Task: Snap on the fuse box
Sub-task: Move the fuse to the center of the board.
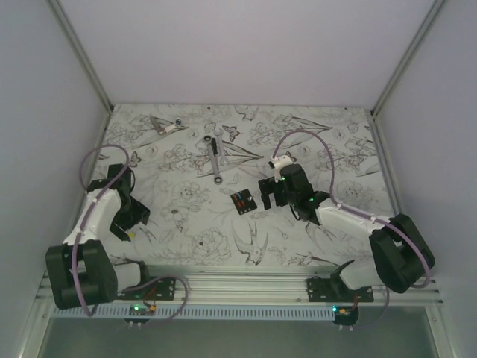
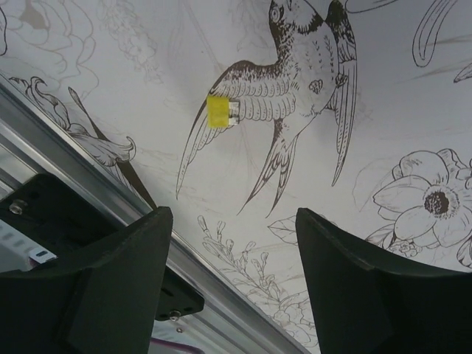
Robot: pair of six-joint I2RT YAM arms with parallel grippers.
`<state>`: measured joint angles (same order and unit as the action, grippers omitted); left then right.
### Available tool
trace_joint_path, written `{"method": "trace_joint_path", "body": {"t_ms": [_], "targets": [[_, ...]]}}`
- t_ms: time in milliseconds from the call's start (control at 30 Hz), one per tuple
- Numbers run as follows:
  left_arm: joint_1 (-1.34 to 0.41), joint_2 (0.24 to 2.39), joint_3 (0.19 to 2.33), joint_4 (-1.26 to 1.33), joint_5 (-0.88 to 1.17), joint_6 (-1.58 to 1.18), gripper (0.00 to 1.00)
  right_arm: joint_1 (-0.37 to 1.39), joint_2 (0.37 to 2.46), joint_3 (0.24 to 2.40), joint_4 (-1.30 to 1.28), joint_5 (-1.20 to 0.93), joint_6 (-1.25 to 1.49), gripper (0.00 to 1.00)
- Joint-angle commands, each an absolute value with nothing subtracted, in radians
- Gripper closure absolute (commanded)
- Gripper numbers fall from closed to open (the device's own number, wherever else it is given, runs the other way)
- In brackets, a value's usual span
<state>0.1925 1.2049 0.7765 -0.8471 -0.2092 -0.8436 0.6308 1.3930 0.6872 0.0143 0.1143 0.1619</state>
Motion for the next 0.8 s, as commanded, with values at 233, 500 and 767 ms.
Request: {"method": "trace_joint_path", "body": {"t_ms": [233,500,767], "targets": [[0.279,1.436,0.841,-0.792,-0.162,-0.775,0.5,0.617,1.375,0.68,0.07,0.112,0.199,0.0],[0.345,1.484,0.809,-0.711,-0.138,-0.748,0.53,0.615,1.391,0.678,0.081,0.099,0.2,0.0],[0.369,1.492,0.774,-0.684,-0.143,-0.764,0.56,0.613,1.388,0.674,0.087,0.094,0.201,0.0]]}}
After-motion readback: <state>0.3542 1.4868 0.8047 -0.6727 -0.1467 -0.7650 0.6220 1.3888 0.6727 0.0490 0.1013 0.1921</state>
